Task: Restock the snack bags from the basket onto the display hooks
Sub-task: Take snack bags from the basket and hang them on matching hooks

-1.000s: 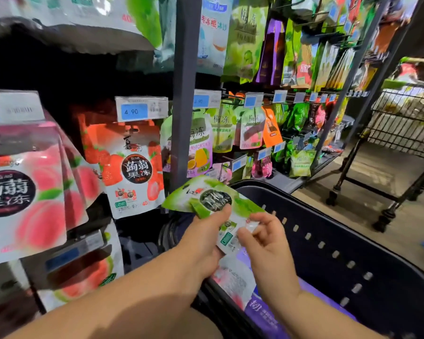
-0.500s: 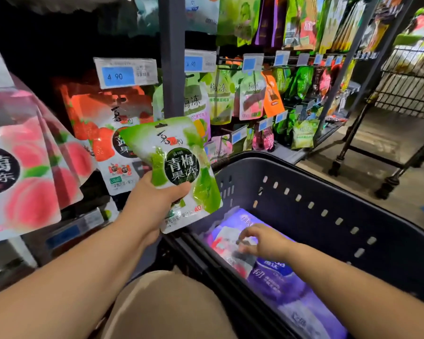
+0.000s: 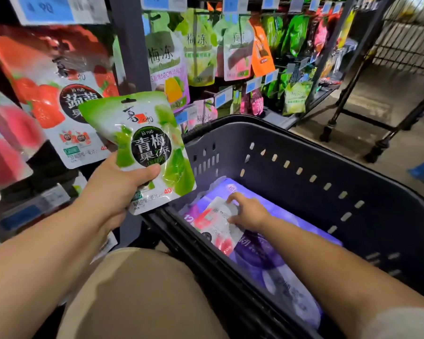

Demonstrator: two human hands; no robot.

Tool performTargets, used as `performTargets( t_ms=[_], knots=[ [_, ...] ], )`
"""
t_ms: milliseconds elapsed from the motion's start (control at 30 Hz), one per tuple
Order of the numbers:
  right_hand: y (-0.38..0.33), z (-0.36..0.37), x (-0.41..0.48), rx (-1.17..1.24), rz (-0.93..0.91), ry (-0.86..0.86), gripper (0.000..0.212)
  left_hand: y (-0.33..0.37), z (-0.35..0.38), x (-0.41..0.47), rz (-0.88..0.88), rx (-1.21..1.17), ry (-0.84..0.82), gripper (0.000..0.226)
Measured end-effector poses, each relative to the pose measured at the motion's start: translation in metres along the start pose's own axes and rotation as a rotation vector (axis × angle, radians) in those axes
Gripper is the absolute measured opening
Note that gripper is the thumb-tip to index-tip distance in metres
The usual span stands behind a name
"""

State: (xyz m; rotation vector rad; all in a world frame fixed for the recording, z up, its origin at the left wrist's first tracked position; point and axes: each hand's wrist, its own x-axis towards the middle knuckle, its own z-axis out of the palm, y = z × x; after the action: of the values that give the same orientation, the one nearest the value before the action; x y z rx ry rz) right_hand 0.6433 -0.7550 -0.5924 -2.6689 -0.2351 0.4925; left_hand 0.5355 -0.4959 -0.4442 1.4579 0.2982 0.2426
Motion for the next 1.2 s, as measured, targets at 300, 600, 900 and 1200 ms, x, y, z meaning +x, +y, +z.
performTargets(
  t_ms=[300,600,900,1200],
  knots=[
    [0.031,-0.035,-0.018,-0.404,0.241,0.155,0.045,-0.001,0.0,0.001,-0.011,-0.004,-0.016,0.04],
    [0.042,-0.015,-0.016,-0.441,-0.124,-0.232,0.11,0.0,0.001,-0.002,-0.025,-0.026,-0.022,0.045],
    [0.037,-0.015,-0.01,-0.583,-0.136,-0.164,0.096,0.001,-0.001,-0.001,-0.035,-0.034,-0.03,0.04],
    [0.027,-0.018,-0.014,-0.64,-0.119,-0.119,0.067,-0.003,-0.001,0.0,-0.026,-0.044,-0.041,0.034]
  ],
)
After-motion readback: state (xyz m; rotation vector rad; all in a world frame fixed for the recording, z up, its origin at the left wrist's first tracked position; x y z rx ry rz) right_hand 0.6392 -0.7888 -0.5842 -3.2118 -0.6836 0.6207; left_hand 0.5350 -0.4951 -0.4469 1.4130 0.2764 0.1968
